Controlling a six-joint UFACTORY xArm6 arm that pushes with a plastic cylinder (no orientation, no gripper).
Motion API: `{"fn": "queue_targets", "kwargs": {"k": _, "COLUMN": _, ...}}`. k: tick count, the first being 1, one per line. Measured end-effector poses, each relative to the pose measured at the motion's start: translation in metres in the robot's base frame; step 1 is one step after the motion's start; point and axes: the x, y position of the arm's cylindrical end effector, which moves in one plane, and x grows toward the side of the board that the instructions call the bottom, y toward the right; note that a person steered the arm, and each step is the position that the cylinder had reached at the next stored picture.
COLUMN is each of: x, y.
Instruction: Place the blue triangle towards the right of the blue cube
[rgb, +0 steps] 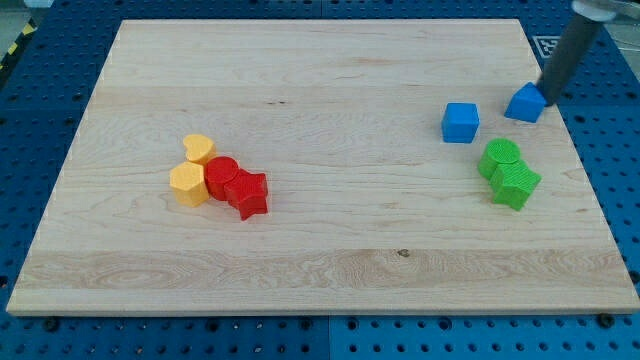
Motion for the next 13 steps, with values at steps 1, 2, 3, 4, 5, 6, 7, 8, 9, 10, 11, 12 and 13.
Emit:
{"fn": "queue_targets", "kwargs": {"k": 1, "x": -0.039, "y": -0.027}}
{"fn": "queue_targets", "kwargs": {"k": 2, "x": -0.072, "y": -0.044}}
{"fn": "queue_targets", "kwargs": {"k": 3, "x": -0.085, "y": -0.058}}
{"fn": "queue_targets", "kwargs": {"k": 4, "x": -0.094, "y": -0.061}}
{"fn": "queue_targets", "kwargs": {"k": 5, "x": -0.109, "y": -0.034}}
{"fn": "queue_targets", "kwargs": {"k": 6, "x": -0.109, "y": 0.008}}
{"fn": "queue_targets", "kwargs": {"k": 7, "x": -0.109, "y": 0.043}}
{"fn": "queue_targets", "kwargs": {"k": 8, "x": -0.105, "y": 0.043}}
{"fn": "queue_targets", "kwargs": {"k": 9, "x": -0.096, "y": 0.030}}
{"fn": "queue_targets", "kwargs": {"k": 10, "x": -0.076, "y": 0.013}}
{"fn": "queue_targets", "kwargs": {"k": 11, "x": -0.043, "y": 0.001}}
{"fn": "queue_targets", "kwargs": {"k": 12, "x": -0.004, "y": -0.003}}
{"fn": "queue_targets", "kwargs": {"k": 13, "x": 0.027, "y": -0.006}}
